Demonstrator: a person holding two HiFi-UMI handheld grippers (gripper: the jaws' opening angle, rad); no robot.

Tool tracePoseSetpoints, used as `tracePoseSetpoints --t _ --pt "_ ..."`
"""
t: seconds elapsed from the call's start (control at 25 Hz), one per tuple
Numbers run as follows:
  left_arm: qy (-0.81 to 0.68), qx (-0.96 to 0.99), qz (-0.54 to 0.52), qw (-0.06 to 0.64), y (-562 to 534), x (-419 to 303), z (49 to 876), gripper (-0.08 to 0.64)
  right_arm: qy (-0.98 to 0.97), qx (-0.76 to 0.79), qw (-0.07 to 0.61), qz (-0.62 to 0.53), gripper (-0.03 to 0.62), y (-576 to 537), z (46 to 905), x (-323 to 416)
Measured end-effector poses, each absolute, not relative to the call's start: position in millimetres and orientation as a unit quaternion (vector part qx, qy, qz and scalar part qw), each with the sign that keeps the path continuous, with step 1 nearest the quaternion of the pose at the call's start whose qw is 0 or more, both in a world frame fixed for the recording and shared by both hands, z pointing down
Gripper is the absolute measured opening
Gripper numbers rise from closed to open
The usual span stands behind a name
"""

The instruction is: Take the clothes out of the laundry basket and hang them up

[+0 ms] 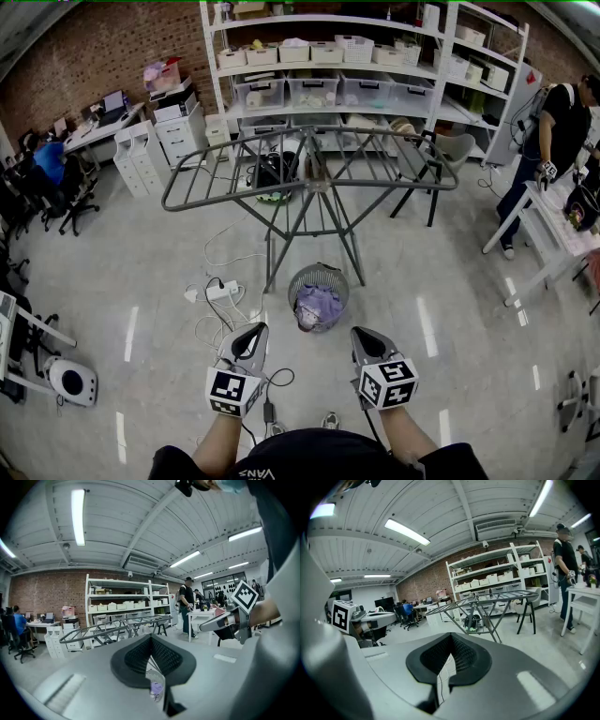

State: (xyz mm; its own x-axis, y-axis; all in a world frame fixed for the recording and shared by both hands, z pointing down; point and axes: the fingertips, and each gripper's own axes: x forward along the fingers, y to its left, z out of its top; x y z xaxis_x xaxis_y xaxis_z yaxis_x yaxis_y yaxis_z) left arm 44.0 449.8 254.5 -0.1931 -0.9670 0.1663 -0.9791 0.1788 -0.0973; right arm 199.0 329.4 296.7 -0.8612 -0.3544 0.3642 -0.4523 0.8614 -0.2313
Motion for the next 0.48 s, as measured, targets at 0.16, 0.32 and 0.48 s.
tracePoseSetpoints --t 0.16,0.32,0.48 --pt "-0.762 0.643 0.069 0.041 439 56 255 0.002 -0.956 0.197 0.148 0.16 0.005 323 296 204" --pt "-0.741 0.667 0.039 0.059 424 76 259 0.069 -0.961 0.179 0.135 0.164 0.005 315 296 209" --pt "-0.75 0.657 0.022 0.075 417 83 267 0.216 -0.964 0.179 0.109 0.166 0.207 302 290 215"
